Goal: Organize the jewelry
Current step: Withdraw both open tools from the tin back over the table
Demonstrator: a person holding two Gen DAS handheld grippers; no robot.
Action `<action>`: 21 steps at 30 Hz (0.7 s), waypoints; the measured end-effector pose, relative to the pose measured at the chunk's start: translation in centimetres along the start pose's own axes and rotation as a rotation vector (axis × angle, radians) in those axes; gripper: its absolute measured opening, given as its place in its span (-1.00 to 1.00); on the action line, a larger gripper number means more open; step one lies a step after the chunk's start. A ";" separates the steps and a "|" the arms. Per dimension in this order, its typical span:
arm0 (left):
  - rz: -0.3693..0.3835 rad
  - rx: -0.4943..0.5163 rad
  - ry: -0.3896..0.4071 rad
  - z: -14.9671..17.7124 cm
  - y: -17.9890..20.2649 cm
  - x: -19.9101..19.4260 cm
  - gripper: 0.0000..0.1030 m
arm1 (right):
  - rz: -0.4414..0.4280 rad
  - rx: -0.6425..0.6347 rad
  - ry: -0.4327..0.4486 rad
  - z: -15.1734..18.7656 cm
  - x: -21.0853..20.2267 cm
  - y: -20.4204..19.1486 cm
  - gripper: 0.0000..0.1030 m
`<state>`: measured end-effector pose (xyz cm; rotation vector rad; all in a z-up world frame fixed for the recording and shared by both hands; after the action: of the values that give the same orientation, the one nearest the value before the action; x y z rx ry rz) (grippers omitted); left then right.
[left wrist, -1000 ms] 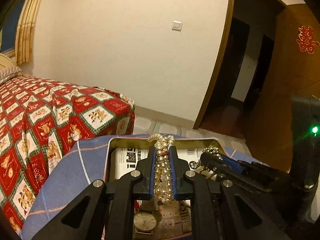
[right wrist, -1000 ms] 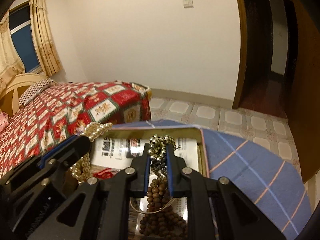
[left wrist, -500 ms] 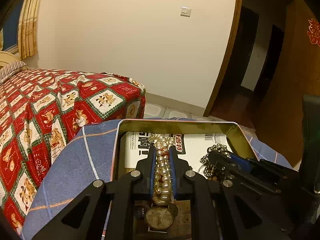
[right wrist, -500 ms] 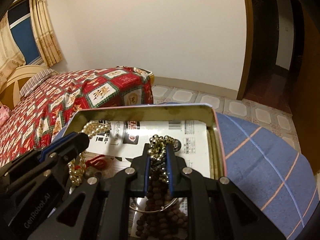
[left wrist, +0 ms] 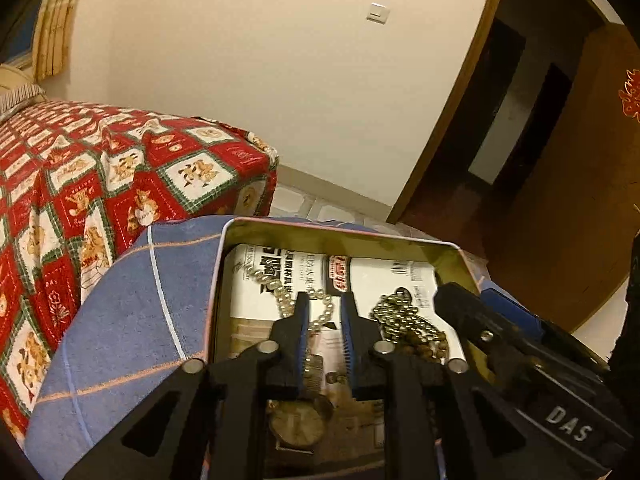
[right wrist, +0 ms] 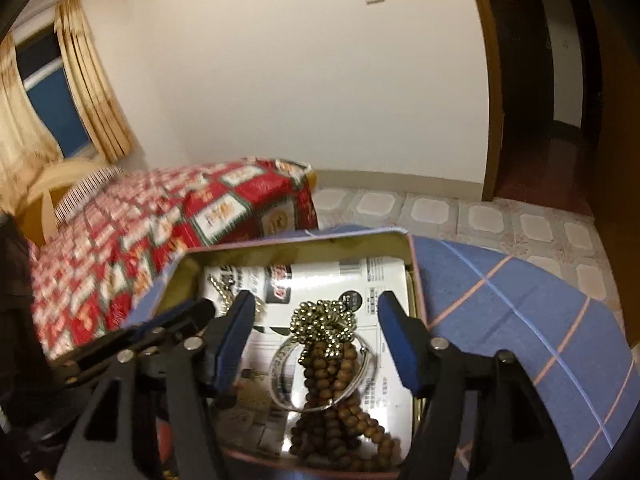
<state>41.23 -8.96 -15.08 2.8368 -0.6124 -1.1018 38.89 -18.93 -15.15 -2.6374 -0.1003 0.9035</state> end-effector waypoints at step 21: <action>-0.135 0.087 0.050 3.4 1.0 -6.2 0.22 | 0.069 0.061 0.017 4.1 -5.3 1.8 0.34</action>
<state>34.44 -7.21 -13.46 3.0096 -0.4843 -1.0437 32.07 -20.31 -15.69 -2.6058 0.0225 0.8925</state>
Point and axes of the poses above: each gripper's, at about its wrist camera, not at the fingertips, and x roughly the way its jaws point, y to its right, z to its underside, the point moved 10 cm from there along x, roughly the way its jaws point, and after that the axes turned 7 degrees about x, right-handed, at the moved point
